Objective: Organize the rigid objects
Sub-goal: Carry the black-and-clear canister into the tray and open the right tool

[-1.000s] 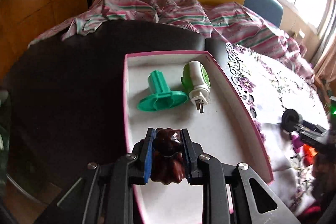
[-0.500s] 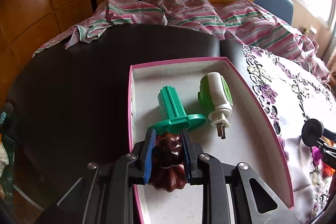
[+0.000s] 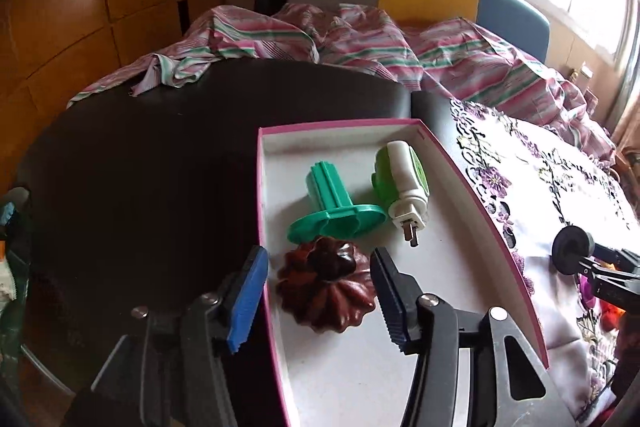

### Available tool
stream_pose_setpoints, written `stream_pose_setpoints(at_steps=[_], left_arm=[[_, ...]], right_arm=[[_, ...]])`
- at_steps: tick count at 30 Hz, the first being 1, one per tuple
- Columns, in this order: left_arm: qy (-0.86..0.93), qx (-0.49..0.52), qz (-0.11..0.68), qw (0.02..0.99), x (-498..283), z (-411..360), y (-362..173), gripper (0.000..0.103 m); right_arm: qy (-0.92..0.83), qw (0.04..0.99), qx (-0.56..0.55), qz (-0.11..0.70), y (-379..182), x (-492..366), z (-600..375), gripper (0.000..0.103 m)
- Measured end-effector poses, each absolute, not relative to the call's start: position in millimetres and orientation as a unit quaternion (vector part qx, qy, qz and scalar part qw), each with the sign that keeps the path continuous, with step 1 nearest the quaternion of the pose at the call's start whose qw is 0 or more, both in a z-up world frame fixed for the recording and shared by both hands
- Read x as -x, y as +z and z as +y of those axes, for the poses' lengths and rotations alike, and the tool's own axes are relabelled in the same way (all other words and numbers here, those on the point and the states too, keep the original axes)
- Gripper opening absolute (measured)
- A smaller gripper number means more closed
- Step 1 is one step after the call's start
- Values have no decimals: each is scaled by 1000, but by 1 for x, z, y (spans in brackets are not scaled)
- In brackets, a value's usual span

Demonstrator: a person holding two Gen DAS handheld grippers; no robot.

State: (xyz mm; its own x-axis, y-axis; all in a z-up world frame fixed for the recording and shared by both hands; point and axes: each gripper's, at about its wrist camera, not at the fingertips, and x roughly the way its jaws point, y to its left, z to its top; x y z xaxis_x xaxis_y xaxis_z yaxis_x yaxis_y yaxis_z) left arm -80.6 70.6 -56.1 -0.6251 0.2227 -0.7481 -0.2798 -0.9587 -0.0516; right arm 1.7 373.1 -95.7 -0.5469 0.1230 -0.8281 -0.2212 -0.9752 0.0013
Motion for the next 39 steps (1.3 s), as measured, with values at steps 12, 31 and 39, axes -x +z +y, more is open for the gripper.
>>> stream_pose_setpoints(at_steps=[12,31,39], left_arm=[[903,405,22,145,50,55,-36,59],[901,404,15,159,24,41,-30,62],[901,407,5,153,26,31,-32,62]], right_arm=[[864,125,483,69,-98,1,372,68],[875,96,468,76,-76,-2,324,67],[892,39,445,68,-47,-2,285,67]])
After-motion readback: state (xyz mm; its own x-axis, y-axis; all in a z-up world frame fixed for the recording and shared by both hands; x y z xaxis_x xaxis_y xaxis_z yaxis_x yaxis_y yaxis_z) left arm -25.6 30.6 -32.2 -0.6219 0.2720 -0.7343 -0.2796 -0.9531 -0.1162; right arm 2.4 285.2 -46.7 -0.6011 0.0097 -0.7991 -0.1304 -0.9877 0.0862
